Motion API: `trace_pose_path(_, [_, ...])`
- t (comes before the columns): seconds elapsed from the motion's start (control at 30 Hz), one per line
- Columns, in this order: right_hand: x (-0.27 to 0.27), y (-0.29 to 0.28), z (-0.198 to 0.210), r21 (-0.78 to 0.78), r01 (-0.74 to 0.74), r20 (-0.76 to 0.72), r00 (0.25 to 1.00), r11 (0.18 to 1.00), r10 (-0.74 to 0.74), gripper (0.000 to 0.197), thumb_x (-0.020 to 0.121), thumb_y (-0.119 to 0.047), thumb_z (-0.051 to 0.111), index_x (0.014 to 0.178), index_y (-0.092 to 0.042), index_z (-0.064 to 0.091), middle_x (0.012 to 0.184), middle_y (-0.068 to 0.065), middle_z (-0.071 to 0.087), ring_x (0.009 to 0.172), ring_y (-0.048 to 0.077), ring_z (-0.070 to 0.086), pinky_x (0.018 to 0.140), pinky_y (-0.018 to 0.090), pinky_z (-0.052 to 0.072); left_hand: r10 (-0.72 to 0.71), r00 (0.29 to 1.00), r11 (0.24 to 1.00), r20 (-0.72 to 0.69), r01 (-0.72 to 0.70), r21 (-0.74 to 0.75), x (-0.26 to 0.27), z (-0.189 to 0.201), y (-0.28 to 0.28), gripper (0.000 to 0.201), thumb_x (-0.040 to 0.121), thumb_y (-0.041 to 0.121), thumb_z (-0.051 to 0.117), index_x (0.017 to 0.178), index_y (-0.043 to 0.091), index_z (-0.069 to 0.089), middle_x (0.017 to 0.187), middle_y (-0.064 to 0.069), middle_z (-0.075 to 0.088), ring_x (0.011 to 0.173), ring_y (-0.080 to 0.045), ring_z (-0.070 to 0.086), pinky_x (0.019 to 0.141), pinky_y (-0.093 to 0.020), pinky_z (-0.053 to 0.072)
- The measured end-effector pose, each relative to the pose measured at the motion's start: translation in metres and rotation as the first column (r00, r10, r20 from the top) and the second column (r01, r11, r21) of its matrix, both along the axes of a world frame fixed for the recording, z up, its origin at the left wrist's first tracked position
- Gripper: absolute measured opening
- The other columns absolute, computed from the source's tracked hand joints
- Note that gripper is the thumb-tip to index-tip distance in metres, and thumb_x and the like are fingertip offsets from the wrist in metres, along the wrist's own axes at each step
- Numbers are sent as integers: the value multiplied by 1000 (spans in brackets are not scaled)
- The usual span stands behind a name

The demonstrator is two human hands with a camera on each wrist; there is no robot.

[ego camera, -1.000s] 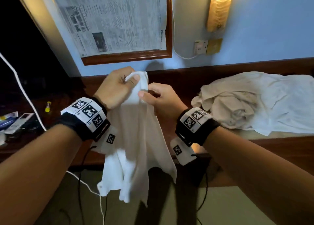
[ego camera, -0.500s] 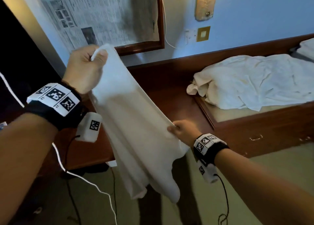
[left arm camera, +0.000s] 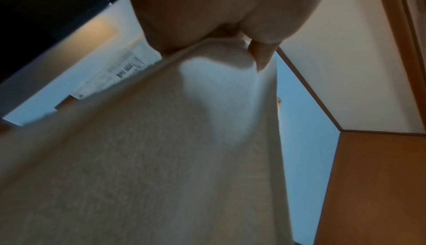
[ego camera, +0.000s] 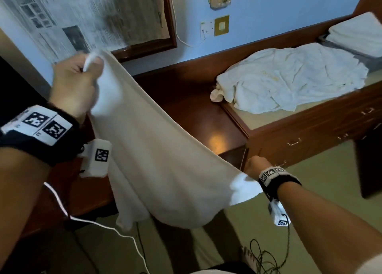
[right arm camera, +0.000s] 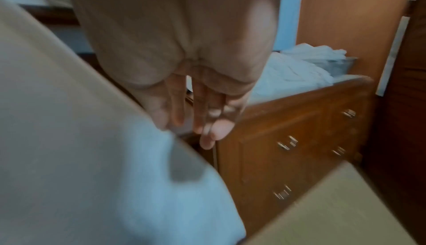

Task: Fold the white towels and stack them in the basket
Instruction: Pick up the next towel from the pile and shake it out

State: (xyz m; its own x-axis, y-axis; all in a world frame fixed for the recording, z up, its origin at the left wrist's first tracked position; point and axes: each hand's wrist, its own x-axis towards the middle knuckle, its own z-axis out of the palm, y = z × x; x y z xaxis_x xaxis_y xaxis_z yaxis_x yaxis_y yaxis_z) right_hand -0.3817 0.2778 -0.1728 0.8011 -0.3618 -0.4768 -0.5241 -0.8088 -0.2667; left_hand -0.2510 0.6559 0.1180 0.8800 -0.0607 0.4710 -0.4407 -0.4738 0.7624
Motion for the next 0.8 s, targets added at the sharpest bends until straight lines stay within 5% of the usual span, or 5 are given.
trace_pose_path(0.07, [25,26,46,73,-109,239,967,991,89,25,88,-22,64,110,-14,72,111,8,72,100,24,67,90,31,53,-72,997,991,1,72,110,-2,-9,-24,33,103,36,54,75,20,59,70,-2,51,60,-9,43,55,-25,37])
trace_pose_path(0.17, [60,71,143,355,-351,638,769,866,50,31,93,-25,65,122,-17,67,116,1,70,103,11,64,96,29,50,-179,983,964,-49,185,192,-7,-16,-59,28,102,28,57,77,17,64,74,2,56,58,1,45,53,-10,35])
trace_pose_path(0.33, [91,108,267,516,-661,824,558,545,-104,15,93,-18,62,107,-15,67,86,-16,69,77,-7,60,68,8,43,-302,948,946,-101,312,94,-6,-5,-92,27,100,13,57,78,25,64,69,6,56,56,4,48,56,-11,38])
trace_pose_path(0.53, [127,115,299,304,-734,921,390,608,10,17,96,-17,64,101,-2,69,90,8,70,82,11,63,78,31,54,-186,982,981,16,185,52,1,18,-93,21,99,18,60,80,26,63,72,8,57,59,6,47,58,-10,36])
trace_pose_path(0.8, [160,107,345,58,-665,982,173,744,78,18,97,-14,56,105,-10,72,91,-1,70,87,13,65,84,35,54,-5,998,996,60,10,-88,18,4,-98,19,83,9,60,72,25,59,61,3,52,58,-15,48,59,-31,42])
